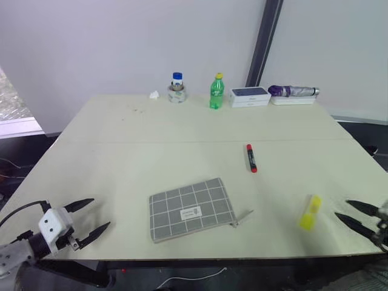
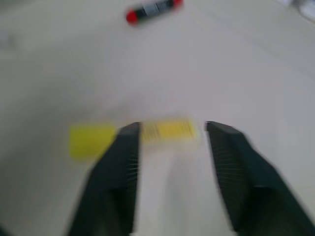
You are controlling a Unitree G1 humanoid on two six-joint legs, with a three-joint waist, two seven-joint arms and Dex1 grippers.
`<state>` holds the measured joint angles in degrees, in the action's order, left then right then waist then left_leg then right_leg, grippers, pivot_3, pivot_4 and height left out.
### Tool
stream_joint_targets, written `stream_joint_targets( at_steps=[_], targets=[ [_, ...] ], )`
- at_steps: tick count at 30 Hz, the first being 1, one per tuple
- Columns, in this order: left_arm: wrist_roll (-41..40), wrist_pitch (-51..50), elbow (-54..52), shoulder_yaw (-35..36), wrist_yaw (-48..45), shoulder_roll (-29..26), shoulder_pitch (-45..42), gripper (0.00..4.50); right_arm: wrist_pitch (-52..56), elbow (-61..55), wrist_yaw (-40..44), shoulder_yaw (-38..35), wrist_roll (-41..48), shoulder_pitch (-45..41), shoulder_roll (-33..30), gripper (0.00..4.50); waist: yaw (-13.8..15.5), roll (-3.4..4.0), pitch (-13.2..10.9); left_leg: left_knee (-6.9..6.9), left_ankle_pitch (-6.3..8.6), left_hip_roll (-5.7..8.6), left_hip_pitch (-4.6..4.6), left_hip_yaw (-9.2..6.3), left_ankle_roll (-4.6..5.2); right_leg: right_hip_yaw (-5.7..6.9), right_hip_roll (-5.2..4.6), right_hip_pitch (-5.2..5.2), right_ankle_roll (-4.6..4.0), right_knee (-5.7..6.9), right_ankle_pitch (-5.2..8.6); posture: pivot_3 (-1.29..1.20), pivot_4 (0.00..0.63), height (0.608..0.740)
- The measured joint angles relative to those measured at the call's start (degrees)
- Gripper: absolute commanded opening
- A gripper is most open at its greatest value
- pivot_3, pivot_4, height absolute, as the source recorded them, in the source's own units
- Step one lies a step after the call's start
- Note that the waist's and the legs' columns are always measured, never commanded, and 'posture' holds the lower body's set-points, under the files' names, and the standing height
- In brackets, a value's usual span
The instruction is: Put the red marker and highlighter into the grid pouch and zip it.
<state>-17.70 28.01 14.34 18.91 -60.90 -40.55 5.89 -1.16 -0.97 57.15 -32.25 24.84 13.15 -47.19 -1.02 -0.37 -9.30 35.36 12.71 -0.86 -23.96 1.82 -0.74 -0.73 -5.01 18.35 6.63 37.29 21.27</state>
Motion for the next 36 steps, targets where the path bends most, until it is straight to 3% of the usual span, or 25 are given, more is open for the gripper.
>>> stream_joint_targets(
  at_steps=[1, 9, 16, 36],
  targets=[
    [1.1, 1.7, -0.1, -1.0, 0.0, 0.0, -1.0, 4.50, 1.3, -3.2, -1.3, 1.9, 0.2, -1.6, 0.8, 0.04, 0.0, 0.00, 0.0, 0.01, -0.01, 0.00, -0.01, 0.00, -0.01, 0.00, 0.02, 0.00, 0.00, 0.01, 0.00, 0.00, 0.150, 0.740],
    [12.1, 22.7, 6.6, -9.7, -0.5, -3.2, -9.0, 4.50, 9.0, -10.7, -14.1, 19.9, -10.3, -13.3, 6.5, 0.04, 0.4, -0.08, 0.0, 0.07, -0.02, 0.02, -0.09, -0.01, 0.00, 0.05, 0.07, 0.08, 0.02, 0.05, -0.01, 0.00, 0.150, 0.740],
    [17.4, 36.9, 12.9, -17.1, 2.1, -4.2, -15.1, 4.50, 12.3, -12.1, -21.2, 32.8, -21.5, -14.3, 10.8, 0.04, 0.4, -0.07, 0.0, 0.13, -0.02, 0.02, -0.11, 0.02, 0.01, 0.07, 0.26, 0.17, 0.04, 0.23, 0.00, 0.00, 0.150, 0.740],
    [34.0, 52.5, 20.8, -29.5, 17.4, -2.7, -28.0, 4.50, 15.2, -13.6, -22.4, 38.0, -26.2, -14.6, 13.5, 0.04, 0.6, -0.05, 0.0, 0.71, -0.02, 0.00, -0.07, -0.04, 0.02, 0.08, 0.35, 0.08, 0.07, 0.76, 0.01, 0.00, 0.150, 0.740]
  ],
)
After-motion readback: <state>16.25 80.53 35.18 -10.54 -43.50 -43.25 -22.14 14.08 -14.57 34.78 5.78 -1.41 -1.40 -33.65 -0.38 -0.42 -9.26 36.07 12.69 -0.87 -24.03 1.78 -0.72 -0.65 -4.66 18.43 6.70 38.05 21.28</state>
